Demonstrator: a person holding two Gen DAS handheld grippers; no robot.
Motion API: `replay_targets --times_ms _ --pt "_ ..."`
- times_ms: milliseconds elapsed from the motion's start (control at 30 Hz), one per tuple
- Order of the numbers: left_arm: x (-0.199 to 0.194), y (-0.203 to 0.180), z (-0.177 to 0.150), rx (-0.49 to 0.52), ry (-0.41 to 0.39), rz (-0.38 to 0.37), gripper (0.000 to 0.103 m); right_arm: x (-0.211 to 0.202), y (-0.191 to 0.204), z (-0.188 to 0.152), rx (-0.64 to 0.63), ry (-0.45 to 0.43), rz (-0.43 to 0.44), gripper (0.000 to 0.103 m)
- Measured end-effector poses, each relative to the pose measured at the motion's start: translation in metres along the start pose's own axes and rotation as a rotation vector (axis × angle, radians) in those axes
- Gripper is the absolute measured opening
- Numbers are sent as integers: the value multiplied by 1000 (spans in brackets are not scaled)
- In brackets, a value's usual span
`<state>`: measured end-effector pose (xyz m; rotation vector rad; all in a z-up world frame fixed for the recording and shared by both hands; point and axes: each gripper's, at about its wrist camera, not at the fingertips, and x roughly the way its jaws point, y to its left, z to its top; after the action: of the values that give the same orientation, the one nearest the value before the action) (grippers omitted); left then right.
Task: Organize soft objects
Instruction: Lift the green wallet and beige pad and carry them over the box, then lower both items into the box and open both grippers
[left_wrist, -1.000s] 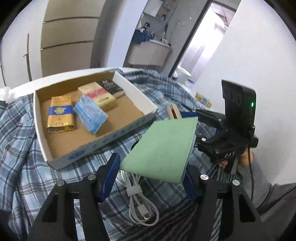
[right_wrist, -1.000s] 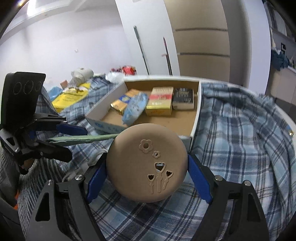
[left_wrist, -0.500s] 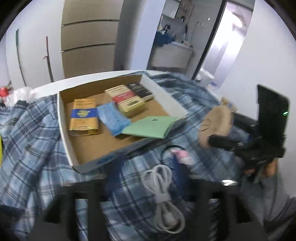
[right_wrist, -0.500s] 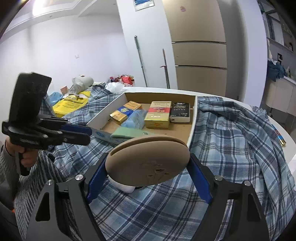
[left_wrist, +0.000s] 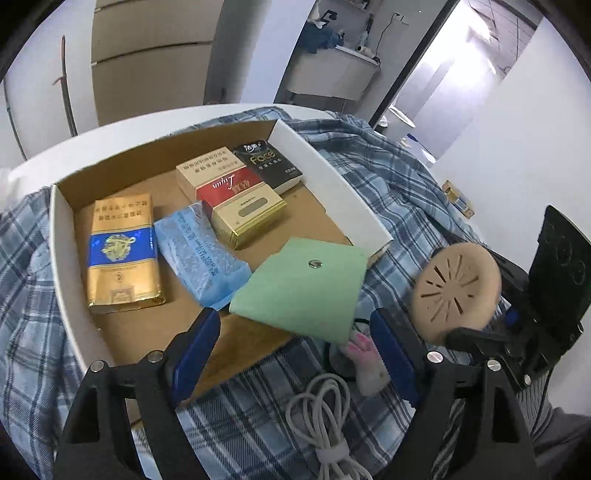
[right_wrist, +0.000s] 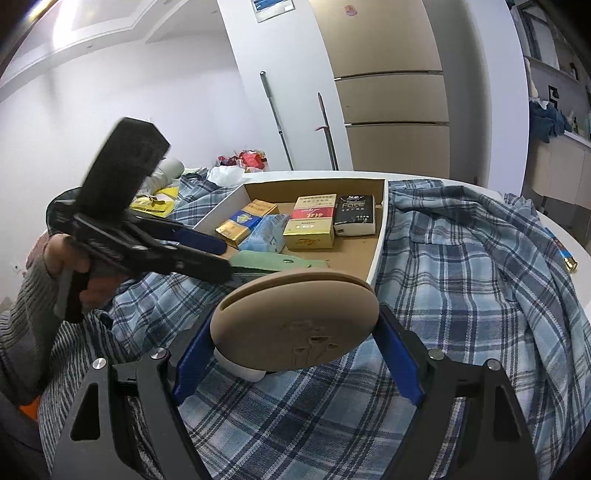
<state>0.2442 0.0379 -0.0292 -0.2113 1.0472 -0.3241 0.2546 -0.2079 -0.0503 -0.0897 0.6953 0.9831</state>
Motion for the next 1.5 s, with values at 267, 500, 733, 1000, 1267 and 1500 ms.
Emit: replay_targets --times_ms 267,500,733,1000,1267,1500 --pt "12 -1 2 16 8 -18 75 1 1 0 -1 7 6 82" --pt "-2 -12 0 62 -66 -28 74 1 1 0 3 7 5 82" --pt "-43 -23 2 60 -191 5 74 -5 0 1 0 -18 2 82" --pt "-102 -25 15 40 -368 115 74 -11 13 18 -55 -24 -47 82" --pt "-164 -21 24 -21 -568 213 74 -39 38 96 -137 -159 -94 82" --pt "-154 -4 20 -60 -637 367 74 -12 43 147 -148 -98 -104 82"
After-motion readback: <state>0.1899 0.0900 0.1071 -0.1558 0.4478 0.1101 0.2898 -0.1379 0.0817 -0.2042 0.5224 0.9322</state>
